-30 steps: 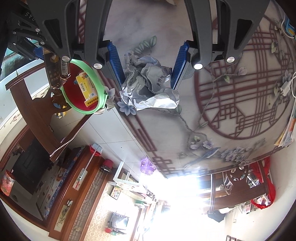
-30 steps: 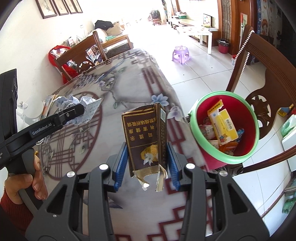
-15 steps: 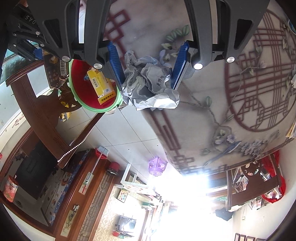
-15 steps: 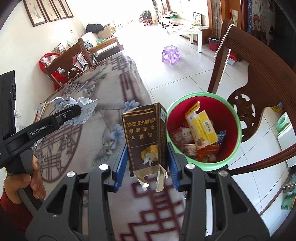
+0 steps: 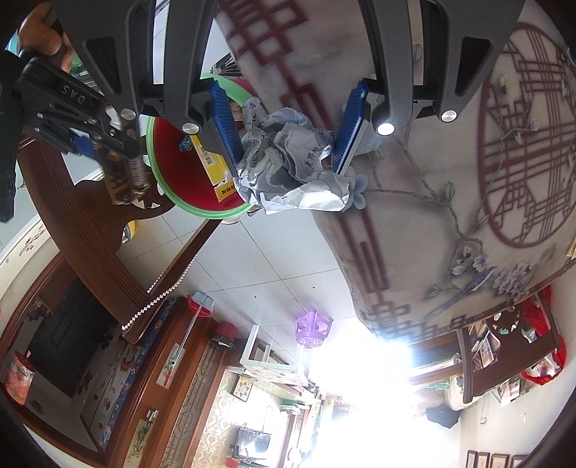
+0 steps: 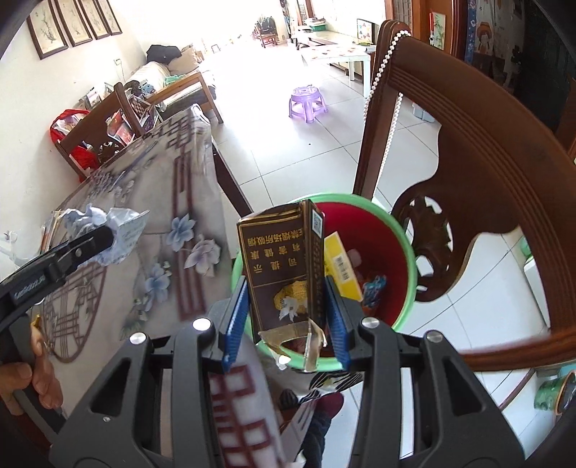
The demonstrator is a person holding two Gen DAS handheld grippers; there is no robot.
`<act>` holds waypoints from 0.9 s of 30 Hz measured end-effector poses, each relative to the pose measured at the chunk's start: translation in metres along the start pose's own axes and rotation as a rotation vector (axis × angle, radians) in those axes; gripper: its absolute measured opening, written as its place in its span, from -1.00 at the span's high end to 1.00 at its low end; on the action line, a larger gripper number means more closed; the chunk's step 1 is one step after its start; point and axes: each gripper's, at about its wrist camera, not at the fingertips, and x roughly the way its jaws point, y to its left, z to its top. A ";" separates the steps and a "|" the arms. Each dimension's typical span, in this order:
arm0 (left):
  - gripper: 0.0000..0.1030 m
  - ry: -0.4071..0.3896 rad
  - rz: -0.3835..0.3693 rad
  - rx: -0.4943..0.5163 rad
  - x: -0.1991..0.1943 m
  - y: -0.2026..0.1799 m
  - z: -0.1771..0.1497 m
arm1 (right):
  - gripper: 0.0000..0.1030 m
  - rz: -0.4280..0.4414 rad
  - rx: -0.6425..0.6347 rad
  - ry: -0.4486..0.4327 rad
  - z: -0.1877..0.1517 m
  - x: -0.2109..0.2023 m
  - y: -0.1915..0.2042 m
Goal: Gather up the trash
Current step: 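Open the right tool to drop the cigarette box while the left tool drops the paper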
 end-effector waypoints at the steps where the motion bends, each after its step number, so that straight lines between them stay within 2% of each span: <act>1: 0.07 0.001 0.001 0.005 0.001 -0.005 0.001 | 0.11 -0.013 -0.005 -0.003 0.004 0.002 -0.002; 2: 0.07 0.003 0.001 0.012 0.004 -0.010 0.002 | -0.19 -0.030 -0.009 -0.013 0.006 0.002 -0.005; 3: 0.07 0.006 0.000 0.019 0.006 -0.015 0.003 | -0.36 -0.053 -0.018 -0.035 0.009 0.000 -0.007; 9: 0.07 0.041 -0.027 0.058 0.029 -0.047 0.007 | -0.43 -0.077 -0.017 -0.086 0.012 -0.015 -0.027; 15: 0.05 0.068 -0.067 0.125 0.057 -0.082 0.012 | -0.48 -0.111 0.031 -0.095 0.003 -0.029 -0.057; 17: -0.05 0.068 -0.086 0.150 0.064 -0.096 0.016 | -0.48 -0.129 0.043 -0.103 0.002 -0.036 -0.065; 20: -0.53 0.052 -0.104 0.155 0.064 -0.106 0.022 | -0.50 -0.148 0.073 -0.119 -0.002 -0.047 -0.075; 23: -0.72 0.016 -0.115 0.146 0.052 -0.106 0.026 | -0.53 -0.169 0.094 -0.132 -0.007 -0.056 -0.079; 24: -0.86 0.010 -0.120 0.142 0.047 -0.104 0.027 | -0.54 -0.177 0.096 -0.137 -0.009 -0.059 -0.079; 26: -0.84 -0.008 -0.140 0.132 0.035 -0.096 0.028 | -0.55 -0.191 0.099 -0.147 -0.013 -0.065 -0.074; 27: -0.84 -0.026 -0.140 0.125 0.026 -0.089 0.027 | -0.62 -0.196 0.102 -0.156 -0.016 -0.069 -0.069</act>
